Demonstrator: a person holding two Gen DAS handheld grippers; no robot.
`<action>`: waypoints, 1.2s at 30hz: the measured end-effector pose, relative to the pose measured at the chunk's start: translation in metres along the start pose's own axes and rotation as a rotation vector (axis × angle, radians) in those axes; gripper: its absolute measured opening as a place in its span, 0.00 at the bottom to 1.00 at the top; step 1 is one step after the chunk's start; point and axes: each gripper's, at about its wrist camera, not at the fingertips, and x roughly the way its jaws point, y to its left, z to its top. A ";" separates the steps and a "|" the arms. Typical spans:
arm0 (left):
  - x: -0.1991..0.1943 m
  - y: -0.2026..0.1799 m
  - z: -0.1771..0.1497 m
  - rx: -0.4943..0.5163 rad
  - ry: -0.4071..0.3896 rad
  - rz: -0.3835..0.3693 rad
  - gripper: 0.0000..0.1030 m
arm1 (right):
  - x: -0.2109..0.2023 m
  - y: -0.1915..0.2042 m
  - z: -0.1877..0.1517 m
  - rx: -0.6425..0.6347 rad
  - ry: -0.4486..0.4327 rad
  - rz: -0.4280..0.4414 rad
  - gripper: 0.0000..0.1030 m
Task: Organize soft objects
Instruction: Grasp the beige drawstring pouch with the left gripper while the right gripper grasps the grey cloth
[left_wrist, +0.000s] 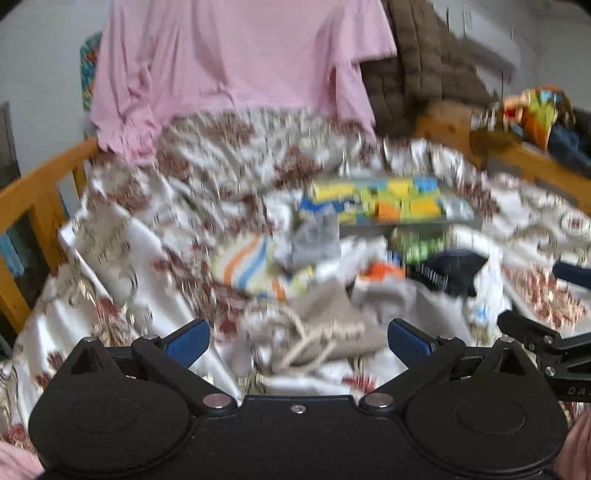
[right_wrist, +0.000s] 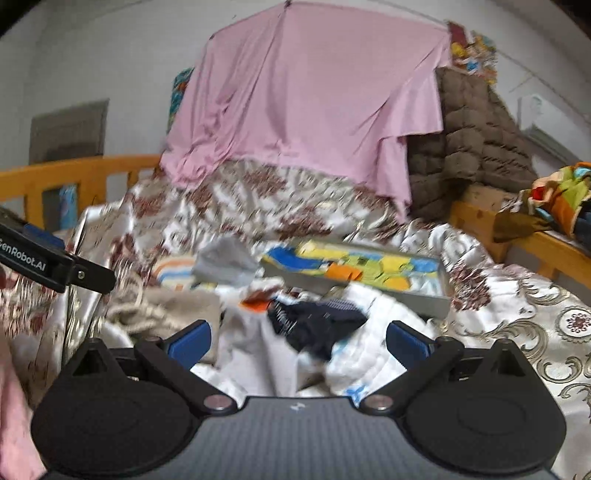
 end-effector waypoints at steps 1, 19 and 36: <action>0.003 0.001 -0.001 -0.003 0.020 0.000 0.99 | 0.002 0.001 0.000 -0.004 0.011 0.002 1.00; 0.053 -0.024 0.008 0.284 0.135 -0.022 0.99 | 0.052 -0.012 -0.013 0.129 0.247 0.164 1.00; 0.108 -0.033 0.002 0.548 0.160 -0.094 0.99 | 0.114 -0.019 -0.018 0.257 0.342 0.187 0.85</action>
